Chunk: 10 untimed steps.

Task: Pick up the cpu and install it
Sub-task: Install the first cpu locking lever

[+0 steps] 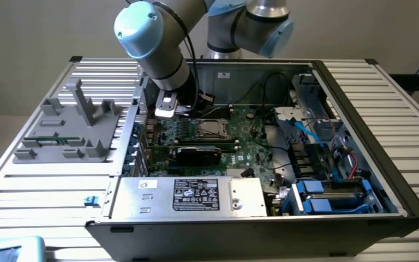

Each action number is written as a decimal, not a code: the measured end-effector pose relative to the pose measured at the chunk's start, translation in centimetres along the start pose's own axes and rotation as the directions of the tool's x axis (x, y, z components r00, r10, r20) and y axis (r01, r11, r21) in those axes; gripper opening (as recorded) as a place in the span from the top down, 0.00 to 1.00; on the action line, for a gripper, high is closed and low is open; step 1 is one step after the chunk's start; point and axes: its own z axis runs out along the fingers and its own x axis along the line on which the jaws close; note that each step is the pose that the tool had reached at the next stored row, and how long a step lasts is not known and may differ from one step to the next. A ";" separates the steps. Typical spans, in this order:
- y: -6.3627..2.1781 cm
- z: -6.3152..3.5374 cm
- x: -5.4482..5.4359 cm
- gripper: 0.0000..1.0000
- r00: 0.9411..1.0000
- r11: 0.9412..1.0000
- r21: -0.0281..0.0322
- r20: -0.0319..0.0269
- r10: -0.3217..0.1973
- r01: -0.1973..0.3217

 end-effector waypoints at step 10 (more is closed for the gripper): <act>-0.05 0.28 0.1 0.89 1.000 1.000 0.000 -0.001 0.001 -0.001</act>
